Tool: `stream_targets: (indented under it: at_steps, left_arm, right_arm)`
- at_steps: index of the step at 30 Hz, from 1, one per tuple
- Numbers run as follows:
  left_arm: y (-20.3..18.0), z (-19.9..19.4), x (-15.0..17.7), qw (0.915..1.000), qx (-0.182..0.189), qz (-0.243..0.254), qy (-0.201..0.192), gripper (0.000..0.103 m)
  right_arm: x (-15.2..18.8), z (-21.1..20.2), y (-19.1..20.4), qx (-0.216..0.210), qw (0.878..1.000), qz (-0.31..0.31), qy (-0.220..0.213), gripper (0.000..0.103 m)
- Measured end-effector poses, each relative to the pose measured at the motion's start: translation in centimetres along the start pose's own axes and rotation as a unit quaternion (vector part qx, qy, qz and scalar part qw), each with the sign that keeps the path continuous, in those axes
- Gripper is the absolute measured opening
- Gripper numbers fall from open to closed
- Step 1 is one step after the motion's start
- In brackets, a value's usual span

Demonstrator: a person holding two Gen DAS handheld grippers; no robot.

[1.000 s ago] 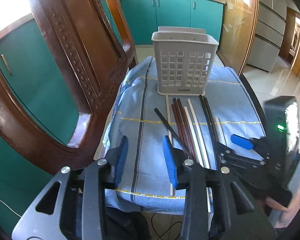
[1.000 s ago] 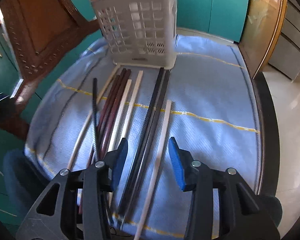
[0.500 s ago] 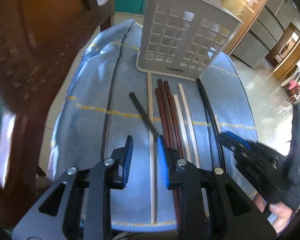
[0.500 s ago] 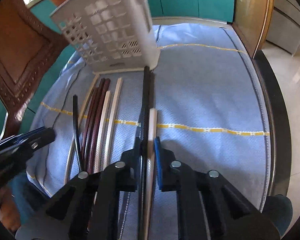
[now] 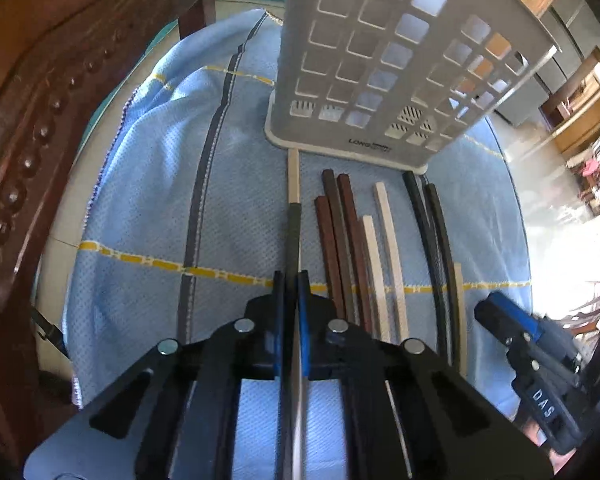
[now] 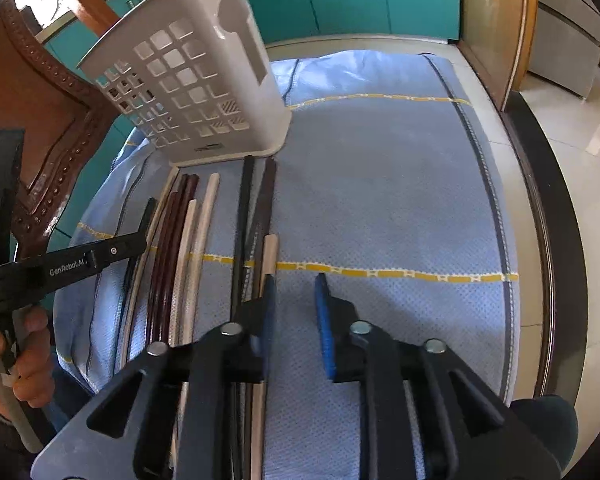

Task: Organize utensils
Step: 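Grasp a dark chopstick with the left gripper while the right grasps a light wooden one, then carry both chopsticks over the white basket and open both grippers to drop them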

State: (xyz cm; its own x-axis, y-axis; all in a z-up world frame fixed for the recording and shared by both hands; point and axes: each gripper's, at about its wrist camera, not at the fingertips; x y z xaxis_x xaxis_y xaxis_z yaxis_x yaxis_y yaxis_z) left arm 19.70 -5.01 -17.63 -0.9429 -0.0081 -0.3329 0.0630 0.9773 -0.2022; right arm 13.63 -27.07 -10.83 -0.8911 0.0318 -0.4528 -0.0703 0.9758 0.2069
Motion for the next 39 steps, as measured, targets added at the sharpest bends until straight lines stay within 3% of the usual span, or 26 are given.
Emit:
stream_targets:
  at_steps: [10, 17, 18, 19, 20, 22, 25, 33, 39]
  left_arm:
    - [0.8, -0.4, -0.3, 0.9999, -0.008, -0.004, 0.006, 0.007]
    - [1.3, 0.0, -0.4, 0.9994, -0.034, 0.003, 0.005, 0.007]
    - [1.1, 0.1, -0.4, 0.9993, -0.037, 0.004, 0.004, 0.007]
    - [0.8, 0.2, -0.5, 0.999, -0.044, 0.008, 0.002, 0.007]
    - [0.5, 0.4, -0.6, 0.9987, -0.049, 0.011, 0.0, 0.007]
    - [0.1, 0.5, -0.7, 0.9983, -0.057, 0.013, -0.003, 0.008]
    - [0.0, 0.3, -0.7, 0.9988, -0.048, 0.008, -0.002, 0.007]
    - [-0.6, -9.3, 0.4, 0.9958, -0.011, 0.014, -0.09, 0.007]
    - [-1.3, -19.2, 1.5, 0.9806, 0.01, 0.037, -0.192, 0.007]
  right_arm:
    - [-0.2, 0.9, 1.4, 0.052, 0.997, -0.047, 0.024, 0.021]
    - [-0.3, 1.6, 2.6, 0.078, 0.993, -0.078, 0.031, 0.023]
    - [-0.4, 1.7, 2.6, 0.079, 0.993, -0.081, 0.027, 0.022]
    - [-0.5, 1.8, 2.5, 0.077, 0.994, -0.079, 0.024, 0.012]
    - [-0.7, 1.8, 2.2, 0.069, 0.995, -0.071, 0.023, 0.01]
    - [-0.9, 1.7, 1.5, 0.026, 0.998, -0.045, 0.024, 0.007]
    - [-0.9, 0.0, 1.1, 0.022, 0.999, -0.045, -0.008, 0.006]
    - [-1.8, -10.8, 1.7, -0.02, 0.99, -0.077, -0.117, 0.006]
    - [-2.6, -18.3, 2.6, -0.041, 0.975, -0.103, -0.193, 0.007]
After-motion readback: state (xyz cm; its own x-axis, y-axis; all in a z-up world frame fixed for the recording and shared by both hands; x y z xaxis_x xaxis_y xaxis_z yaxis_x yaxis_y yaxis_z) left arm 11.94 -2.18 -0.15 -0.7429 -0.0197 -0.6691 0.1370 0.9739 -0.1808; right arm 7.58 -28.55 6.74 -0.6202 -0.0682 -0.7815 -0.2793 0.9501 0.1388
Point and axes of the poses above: each gripper's, at about its wrist camera, not at the fingertips, and z roughly the way its jaws point, y to its left, x to its underside, and after that the axes turned 5 degrees about -z, right-handed
